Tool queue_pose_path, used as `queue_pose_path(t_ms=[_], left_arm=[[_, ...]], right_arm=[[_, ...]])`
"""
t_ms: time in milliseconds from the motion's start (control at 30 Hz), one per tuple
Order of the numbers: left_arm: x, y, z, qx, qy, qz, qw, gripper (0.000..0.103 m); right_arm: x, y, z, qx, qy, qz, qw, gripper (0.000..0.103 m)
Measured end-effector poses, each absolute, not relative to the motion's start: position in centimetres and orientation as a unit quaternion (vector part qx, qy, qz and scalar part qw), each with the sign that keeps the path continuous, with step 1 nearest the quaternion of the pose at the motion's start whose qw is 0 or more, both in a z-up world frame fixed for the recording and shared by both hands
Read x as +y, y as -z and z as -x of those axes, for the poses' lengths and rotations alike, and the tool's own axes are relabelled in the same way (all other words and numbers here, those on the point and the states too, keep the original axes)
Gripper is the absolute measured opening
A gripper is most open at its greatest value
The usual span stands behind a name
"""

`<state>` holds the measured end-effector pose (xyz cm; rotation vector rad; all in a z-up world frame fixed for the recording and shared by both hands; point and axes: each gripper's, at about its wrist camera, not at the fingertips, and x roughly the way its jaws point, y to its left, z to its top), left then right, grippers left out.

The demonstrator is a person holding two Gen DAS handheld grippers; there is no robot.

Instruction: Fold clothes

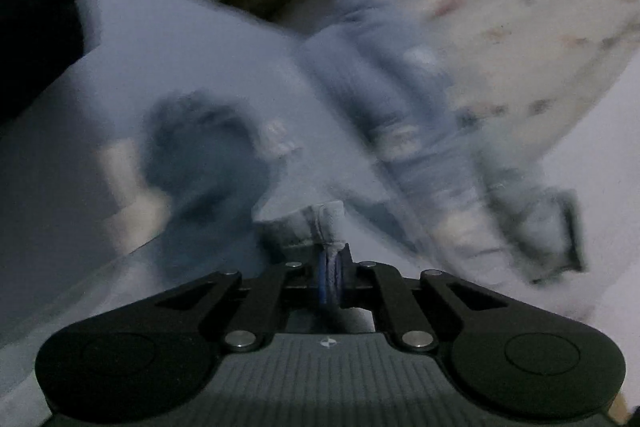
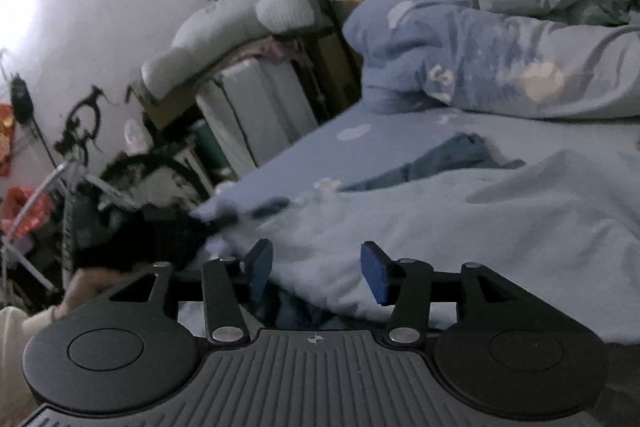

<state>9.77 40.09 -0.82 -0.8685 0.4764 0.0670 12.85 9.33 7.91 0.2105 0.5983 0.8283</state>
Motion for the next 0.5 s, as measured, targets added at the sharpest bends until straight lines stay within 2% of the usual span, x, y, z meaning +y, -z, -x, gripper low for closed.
queue_pose_path(t_ms=[100, 200, 233, 267, 500], left_arm=[[40.8, 2.1, -8.8, 0.24, -0.031, 0.426, 0.872, 0.012], [41.0, 1.2, -8.5, 0.243, -0.03, 0.403, 0.882, 0.017], [41.1, 0.6, -8.5, 0.24, -0.03, 0.393, 0.887, 0.019], [41.3, 0.0, -8.5, 0.239, -0.03, 0.385, 0.891, 0.028], [42.1, -4.7, -9.0, 0.198, -0.061, 0.345, 0.916, 0.04]], right_arm=[[8.6, -7.8, -12.2, 0.293, -0.389, -0.094, 0.868, 0.058], [7.0, -7.9, -11.2, 0.293, -0.376, -0.095, 0.874, 0.067], [6.2, -8.0, -10.8, 0.292, -0.369, -0.097, 0.877, 0.07], [5.3, -8.1, -10.4, 0.292, -0.362, -0.098, 0.88, 0.072], [-3.4, -10.7, -7.5, 0.277, -0.289, -0.116, 0.909, 0.077]])
